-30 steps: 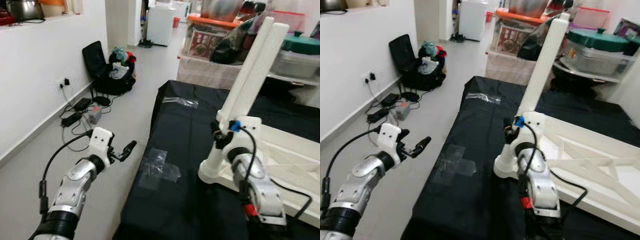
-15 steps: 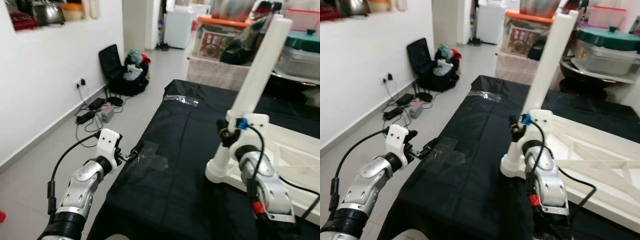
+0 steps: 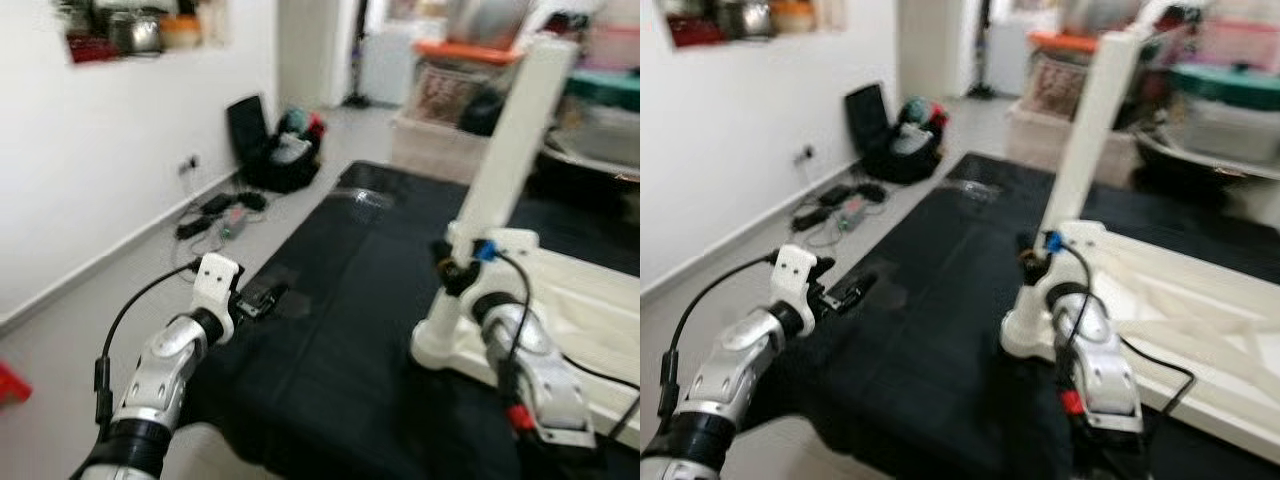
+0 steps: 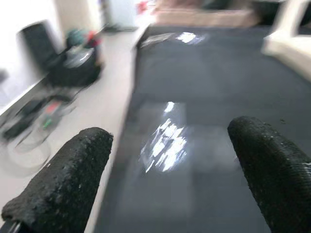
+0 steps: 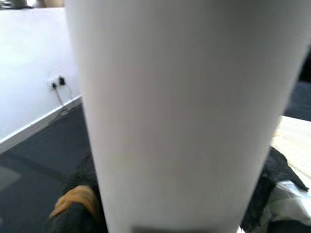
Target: Building children table
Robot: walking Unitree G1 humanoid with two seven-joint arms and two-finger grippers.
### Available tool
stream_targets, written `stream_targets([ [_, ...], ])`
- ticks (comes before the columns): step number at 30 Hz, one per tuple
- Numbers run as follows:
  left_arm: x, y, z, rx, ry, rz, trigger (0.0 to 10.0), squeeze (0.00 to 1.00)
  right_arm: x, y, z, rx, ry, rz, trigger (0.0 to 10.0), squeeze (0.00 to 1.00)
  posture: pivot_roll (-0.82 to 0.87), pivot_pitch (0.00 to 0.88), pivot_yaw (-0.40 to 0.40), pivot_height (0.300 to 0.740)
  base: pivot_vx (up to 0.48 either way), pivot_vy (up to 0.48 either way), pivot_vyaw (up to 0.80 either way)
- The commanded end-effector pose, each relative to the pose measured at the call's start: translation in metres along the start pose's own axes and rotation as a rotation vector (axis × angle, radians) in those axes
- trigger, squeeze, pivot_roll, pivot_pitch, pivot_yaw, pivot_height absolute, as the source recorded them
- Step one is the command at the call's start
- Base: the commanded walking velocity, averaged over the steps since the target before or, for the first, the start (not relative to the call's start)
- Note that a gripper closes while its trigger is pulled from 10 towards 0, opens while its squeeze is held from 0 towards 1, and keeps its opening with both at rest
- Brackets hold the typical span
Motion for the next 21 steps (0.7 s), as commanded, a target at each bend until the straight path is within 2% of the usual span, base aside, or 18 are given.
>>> stream_targets([
  [1,0.006,0.004,-0.003,-0.015,0.001,-0.022,10.0,0.0,0.001,0.001,-0.012,-0.048,-0.012,0.001,10.0,0.0,0.05,0.0,-0.105,0.74,0.0,-0.48,0.0],
  [10,0.006,0.002,-0.005,-0.021,-0.018,-0.034,10.0,0.0,0.01,0.003,-0.021,-0.035,-0.023,-0.012,10.0,0.0,0.05,0.0,-0.109,0.74,0.0,0.0,0.0],
  [12,0.005,0.002,-0.006,-0.027,-0.016,-0.031,10.0,0.0,0.012,0.002,-0.015,0.042,-0.012,-0.015,10.0,0.0,0.05,0.0,-0.11,0.74,0.0,0.0,0.0],
  [13,0.005,0.002,-0.006,-0.029,-0.017,-0.031,10.0,0.0,0.016,0.0,-0.007,0.125,-0.019,-0.03,10.0,0.0,0.05,0.0,-0.11,0.74,0.0,0.0,0.0],
  [14,0.005,0.002,-0.006,-0.029,-0.017,-0.031,10.0,0.0,0.016,0.0,-0.007,0.125,-0.019,-0.03,10.0,0.0,0.05,0.0,-0.11,0.74,0.0,0.0,0.0],
  [16,0.005,0.002,-0.006,-0.031,-0.018,-0.032,10.0,0.0,0.024,-0.007,0.008,0.307,-0.027,-0.063,10.0,0.0,0.05,0.0,-0.11,0.74,0.0,0.0,0.0],
  [18,0.005,0.002,-0.006,-0.031,-0.018,-0.032,10.0,0.0,0.024,-0.007,0.008,0.307,-0.027,-0.063,10.0,0.0,0.05,0.0,-0.11,0.74,0.0,0.0,0.0],
  [21,0.006,0.003,-0.007,-0.035,-0.02,-0.035,10.0,0.0,0.028,-0.031,0.033,0.719,-0.03,-0.054,10.0,0.0,0.05,0.0,-0.111,0.74,0.0,0.0,0.0],
])
Point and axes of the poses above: a point about 5 cm out from each wrist's last joint towards the gripper, its own y axis pointing out of the wrist towards the gripper, its own x axis along the axis of the wrist's last joint, z = x × y, the point moved 1 cm from there along y, pointing out of the wrist towards the gripper, and after that the axes turned 9 degrees about y, right-handed, at the moved point
